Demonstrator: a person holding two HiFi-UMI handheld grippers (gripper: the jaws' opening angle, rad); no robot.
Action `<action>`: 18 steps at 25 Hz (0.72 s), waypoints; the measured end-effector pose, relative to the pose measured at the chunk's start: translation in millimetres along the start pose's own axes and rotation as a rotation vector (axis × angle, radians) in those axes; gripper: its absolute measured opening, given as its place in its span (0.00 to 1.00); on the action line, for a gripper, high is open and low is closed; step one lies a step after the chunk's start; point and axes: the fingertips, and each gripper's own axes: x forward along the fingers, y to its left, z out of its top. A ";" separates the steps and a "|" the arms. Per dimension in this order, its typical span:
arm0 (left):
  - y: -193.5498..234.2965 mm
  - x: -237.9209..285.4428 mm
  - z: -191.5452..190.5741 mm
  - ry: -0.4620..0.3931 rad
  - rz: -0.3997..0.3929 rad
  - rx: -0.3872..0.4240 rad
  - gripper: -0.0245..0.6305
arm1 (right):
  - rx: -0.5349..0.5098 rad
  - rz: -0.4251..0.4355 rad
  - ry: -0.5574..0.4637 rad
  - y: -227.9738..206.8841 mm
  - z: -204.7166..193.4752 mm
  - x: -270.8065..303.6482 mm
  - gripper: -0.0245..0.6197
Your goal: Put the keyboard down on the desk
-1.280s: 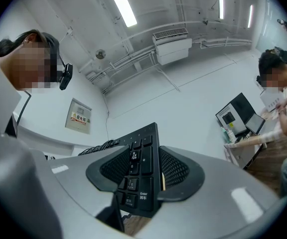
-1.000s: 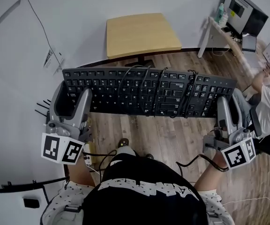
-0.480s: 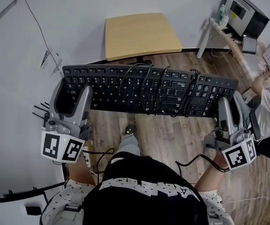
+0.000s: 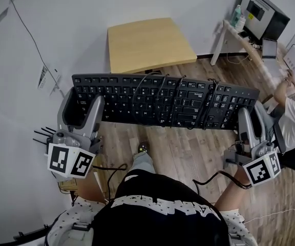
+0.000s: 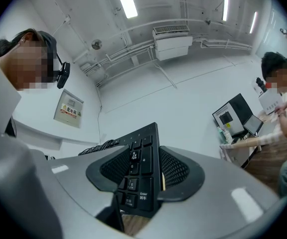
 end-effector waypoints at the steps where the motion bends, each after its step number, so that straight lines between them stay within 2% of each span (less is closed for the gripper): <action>1: 0.2 -0.1 0.0 -0.002 0.001 0.000 0.49 | -0.001 0.001 0.001 0.2 0.0 0.3 0.35; 8: 0.9 0.2 -1.8 0.003 -0.013 -0.008 0.49 | -0.001 -0.001 -0.007 1.3 1.7 -0.3 0.35; 18: -1.5 -1.3 1.9 -0.009 -0.010 0.036 0.49 | 0.003 0.029 -0.043 -3.0 -3.7 2.9 0.35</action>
